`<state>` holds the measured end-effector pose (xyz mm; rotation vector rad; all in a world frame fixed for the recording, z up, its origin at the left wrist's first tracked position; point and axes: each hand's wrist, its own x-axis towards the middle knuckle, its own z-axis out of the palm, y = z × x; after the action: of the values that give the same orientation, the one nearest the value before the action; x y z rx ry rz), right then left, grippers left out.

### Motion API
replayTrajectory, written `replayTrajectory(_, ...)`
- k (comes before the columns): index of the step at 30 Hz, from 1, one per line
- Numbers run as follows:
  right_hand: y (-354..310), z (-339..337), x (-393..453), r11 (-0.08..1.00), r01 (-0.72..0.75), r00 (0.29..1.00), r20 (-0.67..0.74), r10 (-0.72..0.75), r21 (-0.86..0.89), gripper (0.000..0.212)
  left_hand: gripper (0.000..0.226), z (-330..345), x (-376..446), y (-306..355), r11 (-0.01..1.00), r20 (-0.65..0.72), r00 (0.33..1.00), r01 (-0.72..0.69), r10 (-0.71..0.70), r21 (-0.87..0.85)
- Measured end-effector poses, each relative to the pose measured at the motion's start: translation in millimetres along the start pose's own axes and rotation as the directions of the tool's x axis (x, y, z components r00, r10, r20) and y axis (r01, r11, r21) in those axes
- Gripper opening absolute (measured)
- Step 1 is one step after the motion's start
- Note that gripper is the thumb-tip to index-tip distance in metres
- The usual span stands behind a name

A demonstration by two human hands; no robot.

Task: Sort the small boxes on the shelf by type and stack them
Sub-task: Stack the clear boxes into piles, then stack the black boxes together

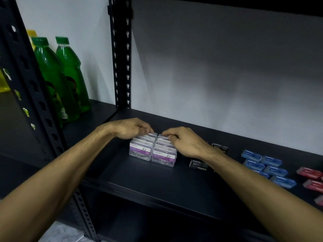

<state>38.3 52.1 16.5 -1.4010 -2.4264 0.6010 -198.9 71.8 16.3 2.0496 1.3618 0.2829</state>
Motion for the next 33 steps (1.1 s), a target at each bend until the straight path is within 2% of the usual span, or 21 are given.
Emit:
replayTrajectory(4, 1, 0, 0, 1.0, 0.007, 1.0, -0.002, -0.007, 0.0, 0.036, 0.031, 1, -2, 3, 0.999, -0.012, 0.999, 0.037, -0.036, 0.011)
replayTrajectory(6, 2, -1, -2, 1.0, 0.006, 1.0, -0.011, -0.006, 0.001, 0.037, 0.037, 0, -3, 4, 0.994, -0.085, 0.993, 0.086, -0.08, 0.07)
replayTrajectory(8, 5, -6, -6, 1.0, -0.002, 0.999, -0.042, 0.002, 0.017, 0.038, 0.041, -1, -4, 8, 0.989, -0.215, 0.974, 0.104, -0.078, 0.11)
replayTrajectory(11, 13, -21, -18, 0.999, -0.023, 0.994, -0.103, 0.027, 0.033, 0.037, 0.039, 2, -6, 28, 0.987, -0.374, 0.927, 0.024, 0.038, 0.158)
replayTrajectory(14, 24, -38, -35, 0.999, -0.04, 0.987, -0.153, 0.044, 0.025, 0.033, 0.035, 12, -5, 60, 0.965, -0.421, 0.889, -0.079, 0.182, 0.249)
replayTrajectory(17, 37, -52, -58, 0.998, -0.068, 0.979, -0.193, 0.067, 0.004, 0.03, 0.032, 33, -1, 91, 0.945, -0.398, 0.873, -0.184, 0.284, 0.27)
replayTrajectory(22, 60, -61, -98, 0.989, -0.11, 0.971, -0.222, 0.086, -0.099, 0.025, 0.032, 77, 11, 128, 0.914, -0.249, 0.902, -0.274, 0.352, 0.298)
replayTrajectory(25, 73, -57, -118, 0.972, -0.135, 0.976, -0.193, 0.097, -0.194, 0.027, 0.035, 100, 18, 138, 0.88, -0.154, 0.93, -0.249, 0.333, 0.405)
replayTrajectory(29, 83, -44, -134, 0.956, -0.146, 0.984, -0.14, 0.113, -0.256, 0.036, 0.04, 120, 24, 140, 0.834, -0.09, 0.961, -0.178, 0.262, 0.523)
replayTrajectory(33, 91, -32, -138, 0.949, -0.141, 0.984, -0.141, 0.105, -0.28, 0.034, 0.028, 129, 28, 136, 0.814, -0.076, 0.976, -0.127, 0.205, 0.566)
